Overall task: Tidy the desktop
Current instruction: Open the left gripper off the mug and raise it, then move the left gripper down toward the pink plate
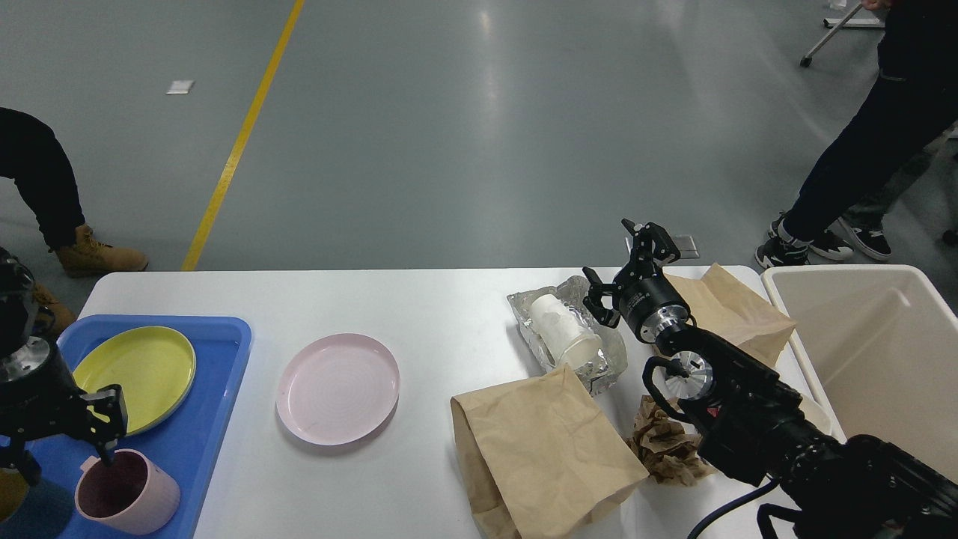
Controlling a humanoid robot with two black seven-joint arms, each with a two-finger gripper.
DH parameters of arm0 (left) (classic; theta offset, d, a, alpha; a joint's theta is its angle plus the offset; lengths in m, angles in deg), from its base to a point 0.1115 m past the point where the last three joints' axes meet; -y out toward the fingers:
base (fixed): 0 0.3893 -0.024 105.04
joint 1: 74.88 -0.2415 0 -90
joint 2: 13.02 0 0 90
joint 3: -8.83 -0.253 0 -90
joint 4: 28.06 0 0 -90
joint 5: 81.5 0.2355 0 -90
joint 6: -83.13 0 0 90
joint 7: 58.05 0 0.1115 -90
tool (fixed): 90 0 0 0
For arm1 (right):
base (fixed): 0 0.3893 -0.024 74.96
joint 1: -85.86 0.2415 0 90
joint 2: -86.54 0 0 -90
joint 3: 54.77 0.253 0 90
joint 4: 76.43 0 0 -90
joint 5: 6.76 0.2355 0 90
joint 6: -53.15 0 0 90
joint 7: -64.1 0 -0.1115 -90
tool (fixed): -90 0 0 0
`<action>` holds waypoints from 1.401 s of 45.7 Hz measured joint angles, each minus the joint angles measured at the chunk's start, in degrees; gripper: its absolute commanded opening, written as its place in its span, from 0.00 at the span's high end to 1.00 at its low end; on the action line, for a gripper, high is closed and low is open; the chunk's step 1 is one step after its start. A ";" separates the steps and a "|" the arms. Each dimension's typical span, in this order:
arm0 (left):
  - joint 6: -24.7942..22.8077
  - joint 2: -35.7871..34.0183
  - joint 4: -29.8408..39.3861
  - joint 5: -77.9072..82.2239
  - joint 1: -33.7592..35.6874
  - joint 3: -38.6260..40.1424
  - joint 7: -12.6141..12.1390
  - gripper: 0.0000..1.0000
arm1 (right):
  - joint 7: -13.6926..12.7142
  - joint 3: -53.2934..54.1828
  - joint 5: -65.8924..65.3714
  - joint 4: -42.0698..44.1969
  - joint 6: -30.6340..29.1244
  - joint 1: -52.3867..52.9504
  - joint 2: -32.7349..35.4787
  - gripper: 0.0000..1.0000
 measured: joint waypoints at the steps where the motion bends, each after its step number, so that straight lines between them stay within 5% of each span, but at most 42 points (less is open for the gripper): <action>1: -0.19 -0.30 0.25 0.00 1.28 -0.54 0.05 0.26 | 0.00 0.00 0.00 0.00 0.00 0.00 0.00 0.00; 11: -0.56 -0.32 3.97 -0.73 21.02 -8.67 1.57 0.24 | 0.00 0.00 0.01 0.00 0.00 0.00 0.00 0.00; 22: -0.58 5.16 7.29 -1.15 37.38 -13.94 6.28 0.07 | 0.00 0.00 0.00 0.00 0.00 0.00 0.00 0.00; 42: 0.01 10.97 10.42 -2.40 36.70 -14.60 13.60 0.07 | 0.00 0.00 0.00 0.00 0.00 0.00 0.00 0.00; 44: 3.15 11.59 12.39 -2.69 35.80 -14.46 13.97 0.07 | 0.00 0.00 0.01 0.00 0.00 0.00 0.00 0.00; 52: 30.72 13.08 25.91 -2.92 31.71 -12.07 13.77 0.07 | 0.00 0.00 0.01 0.00 0.00 0.00 0.00 0.00; 56: 40.52 13.80 29.66 -3.09 28.54 -9.49 13.54 0.07 | 0.00 0.00 0.01 0.00 0.00 0.00 0.00 0.00; 64: 45.20 15.68 28.42 -6.51 19.92 -4.57 13.02 0.07 | 0.00 0.00 0.00 0.00 0.00 0.00 0.00 0.00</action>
